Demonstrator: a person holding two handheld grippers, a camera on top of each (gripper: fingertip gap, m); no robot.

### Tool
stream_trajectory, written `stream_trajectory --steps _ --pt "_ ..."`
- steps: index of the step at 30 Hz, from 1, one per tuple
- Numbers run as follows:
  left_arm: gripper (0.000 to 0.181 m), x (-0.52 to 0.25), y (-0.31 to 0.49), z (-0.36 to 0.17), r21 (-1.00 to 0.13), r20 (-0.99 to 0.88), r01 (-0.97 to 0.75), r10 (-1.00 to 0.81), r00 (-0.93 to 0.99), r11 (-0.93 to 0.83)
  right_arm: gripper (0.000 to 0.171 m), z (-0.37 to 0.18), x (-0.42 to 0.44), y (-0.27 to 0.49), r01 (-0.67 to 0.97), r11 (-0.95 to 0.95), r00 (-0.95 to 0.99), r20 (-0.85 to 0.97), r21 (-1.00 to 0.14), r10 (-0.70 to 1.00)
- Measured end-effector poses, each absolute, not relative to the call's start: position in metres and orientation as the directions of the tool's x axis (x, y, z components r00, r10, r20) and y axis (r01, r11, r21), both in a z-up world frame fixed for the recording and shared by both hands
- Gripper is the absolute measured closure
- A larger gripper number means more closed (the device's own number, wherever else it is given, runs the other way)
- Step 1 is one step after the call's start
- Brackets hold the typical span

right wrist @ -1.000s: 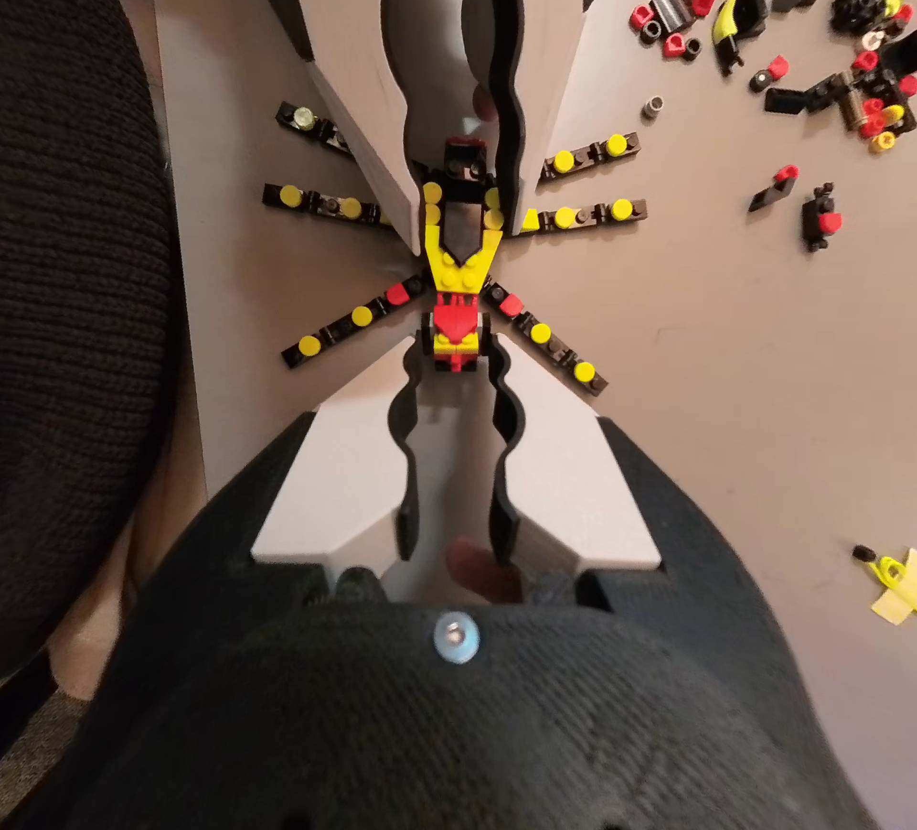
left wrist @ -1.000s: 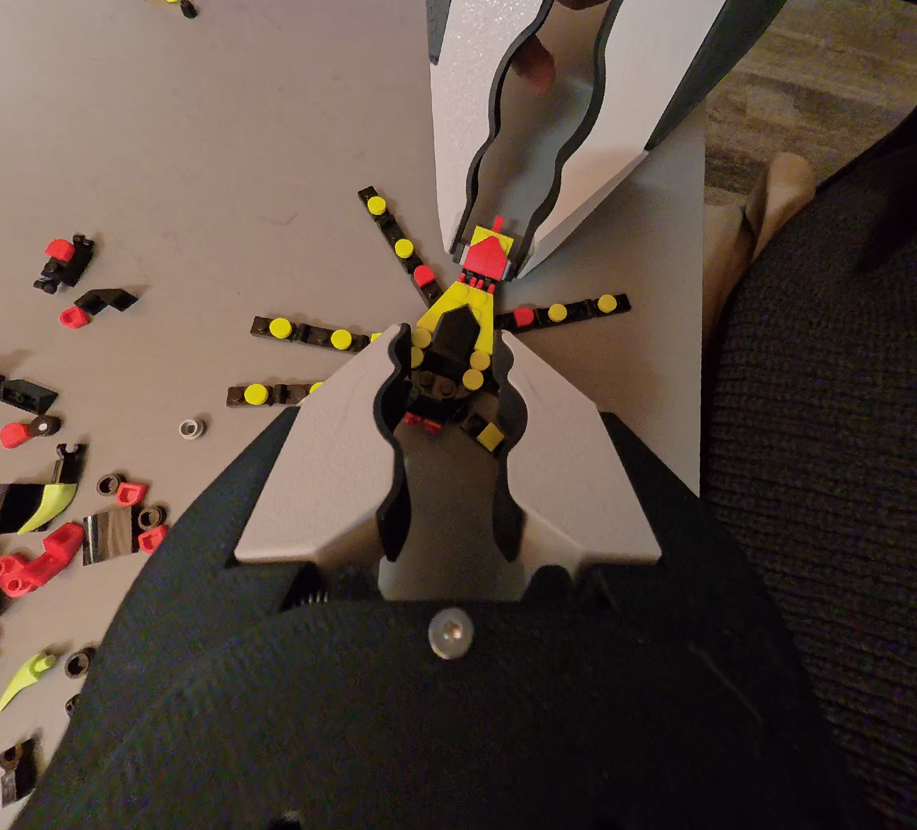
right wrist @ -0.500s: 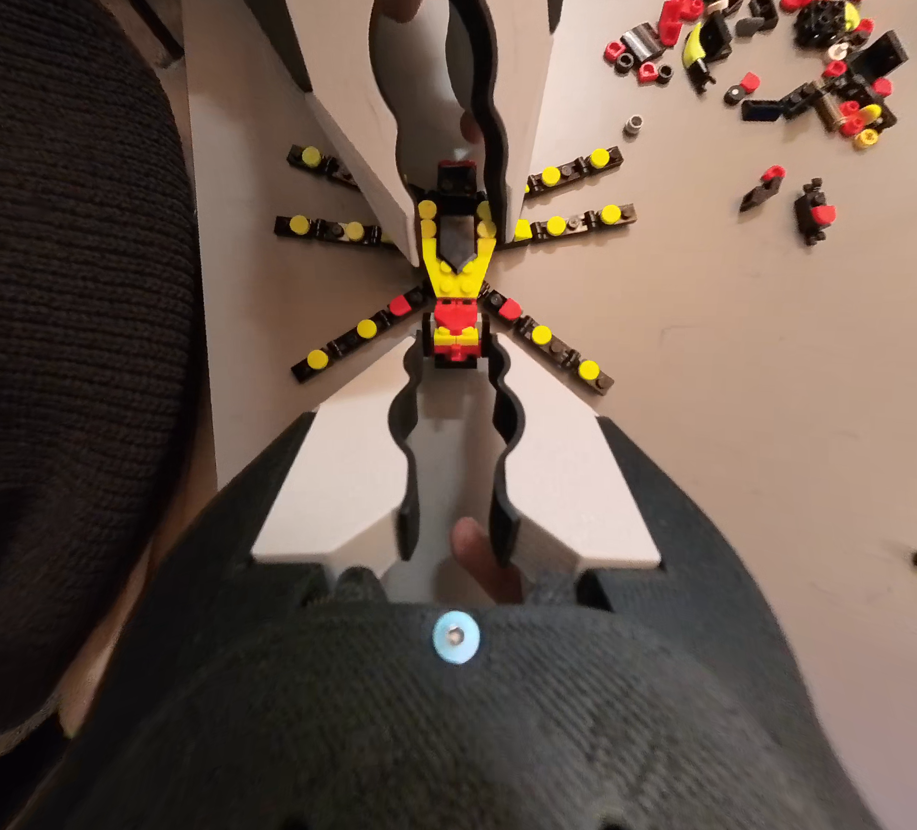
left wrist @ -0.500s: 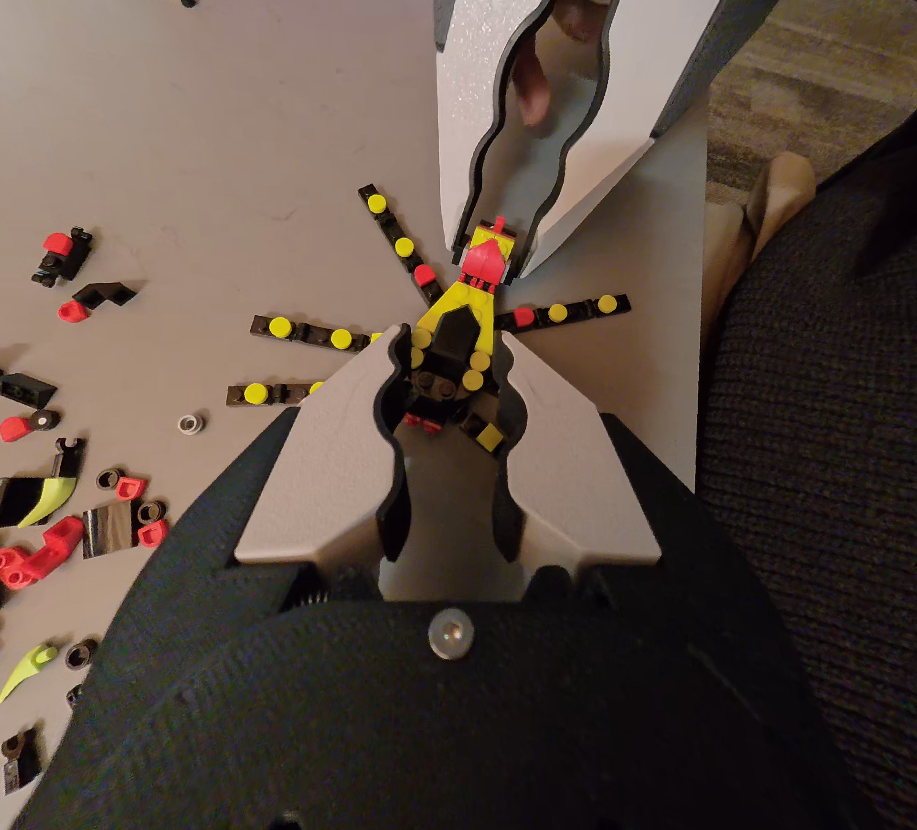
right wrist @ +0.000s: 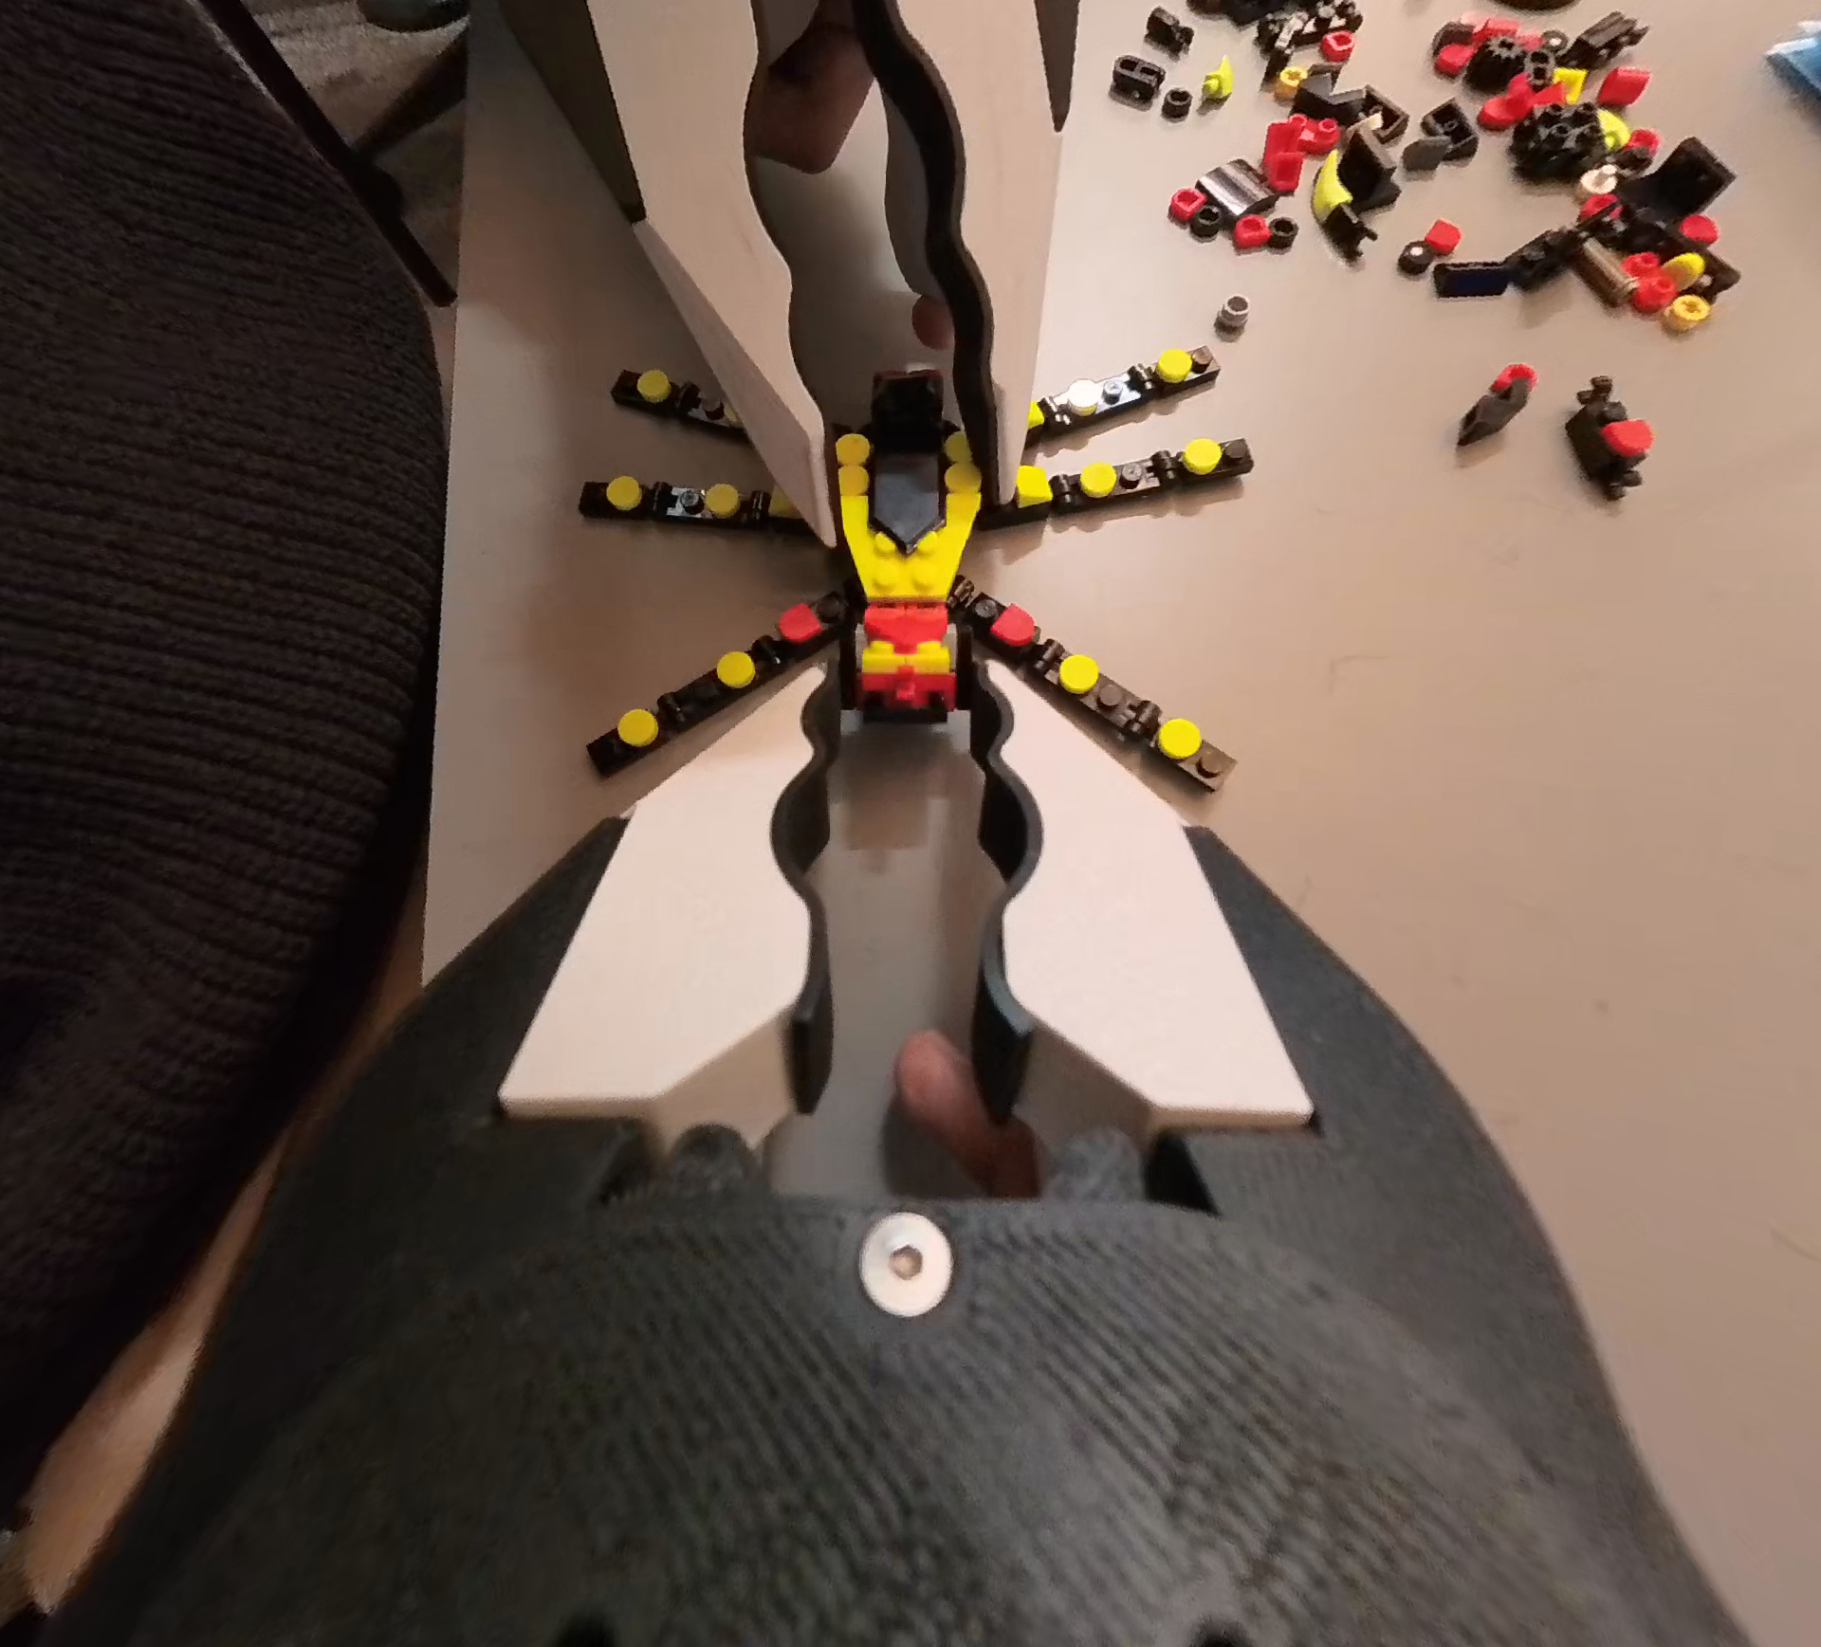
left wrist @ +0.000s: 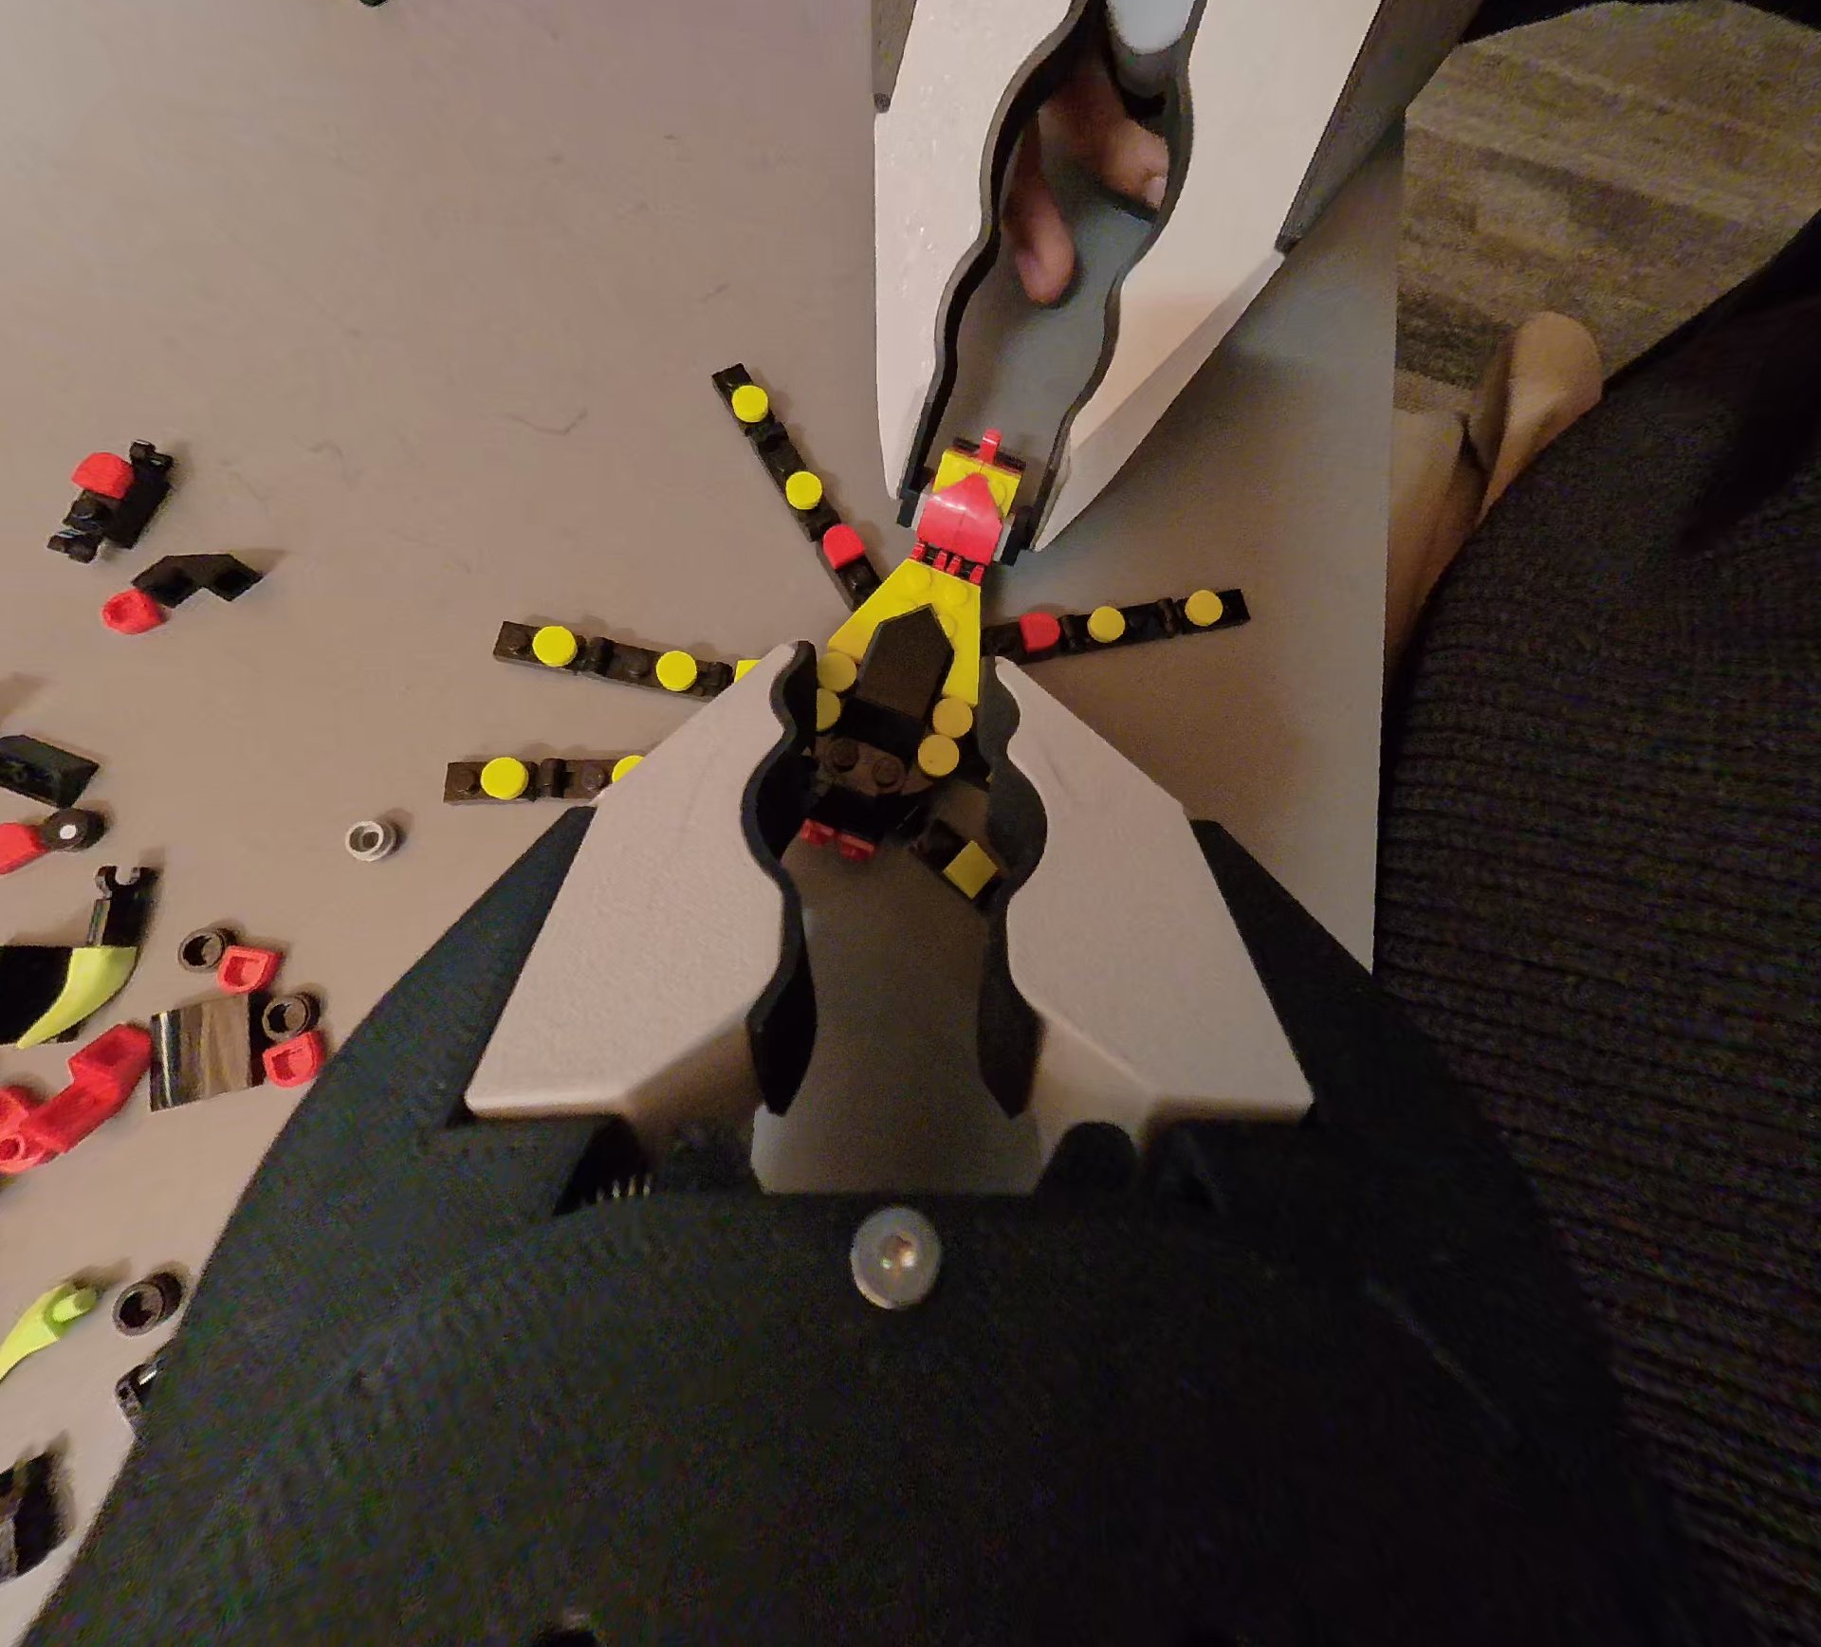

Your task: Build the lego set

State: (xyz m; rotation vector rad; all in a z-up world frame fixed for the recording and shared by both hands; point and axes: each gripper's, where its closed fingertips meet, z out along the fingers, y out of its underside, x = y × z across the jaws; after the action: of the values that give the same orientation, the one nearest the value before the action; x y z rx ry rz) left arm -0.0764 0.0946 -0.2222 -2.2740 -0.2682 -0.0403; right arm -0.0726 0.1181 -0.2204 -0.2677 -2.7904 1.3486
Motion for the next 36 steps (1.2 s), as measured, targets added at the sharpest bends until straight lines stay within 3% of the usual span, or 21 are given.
stream_trajectory --steps 24,33,36 --pt "0.150 -0.077 0.094 -0.222 -0.740 0.117 0.210 0.185 0.976 -0.639 0.147 -0.214 -0.073 0.115 0.172 0.543 -0.980 -0.086 -0.822 0.181" --pt "0.150 -0.077 0.095 -0.222 -0.739 0.114 0.213 0.192 0.975 -0.639 0.147 -0.223 -0.071 0.131 0.164 0.614 -0.978 -0.045 -0.772 0.205" --pt "0.123 -0.079 0.096 -0.216 -0.746 0.093 0.200 0.199 0.976 -0.635 0.147 -0.216 -0.070 0.133 0.174 0.592 -0.974 -0.048 -0.787 0.221"
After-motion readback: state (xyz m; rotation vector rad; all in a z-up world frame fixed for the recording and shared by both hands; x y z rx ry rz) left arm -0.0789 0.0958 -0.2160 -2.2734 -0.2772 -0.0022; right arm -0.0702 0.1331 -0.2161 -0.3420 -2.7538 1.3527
